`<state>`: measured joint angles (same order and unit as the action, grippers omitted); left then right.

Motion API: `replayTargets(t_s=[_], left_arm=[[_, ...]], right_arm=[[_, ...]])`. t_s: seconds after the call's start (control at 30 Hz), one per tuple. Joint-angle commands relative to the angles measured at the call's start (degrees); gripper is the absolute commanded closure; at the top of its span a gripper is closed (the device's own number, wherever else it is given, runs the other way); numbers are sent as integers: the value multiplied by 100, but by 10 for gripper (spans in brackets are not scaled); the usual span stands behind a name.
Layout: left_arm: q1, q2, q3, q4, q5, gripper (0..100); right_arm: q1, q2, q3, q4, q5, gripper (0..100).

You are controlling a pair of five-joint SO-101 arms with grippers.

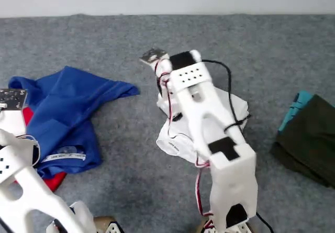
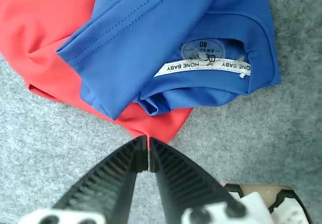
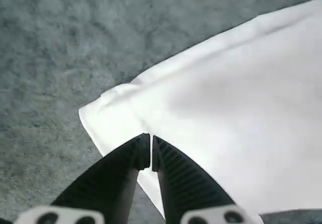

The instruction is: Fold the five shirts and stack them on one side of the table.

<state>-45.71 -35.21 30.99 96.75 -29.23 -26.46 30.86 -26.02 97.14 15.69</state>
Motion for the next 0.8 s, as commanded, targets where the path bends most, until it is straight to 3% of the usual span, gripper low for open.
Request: replayTargets(t_s=[0.0, 0.13, 0.3, 0.53, 0.77], left_arm=[[26, -149, -22, -44, 0, 984], [9, -149, -22, -26, 0, 984], [0, -149, -22, -18, 0, 984], [0, -149, -22, -35, 0, 984], [26, -149, -22, -44, 0, 984]], right_arm=[[-382, 505, -35, 75, 53, 990], [-1033, 1138, -70, 119, 53, 990], [-1182, 1015, -97, 207, 53, 990], [-673, -444, -97, 576, 53, 990], [330, -2229, 554, 567, -255, 990]])
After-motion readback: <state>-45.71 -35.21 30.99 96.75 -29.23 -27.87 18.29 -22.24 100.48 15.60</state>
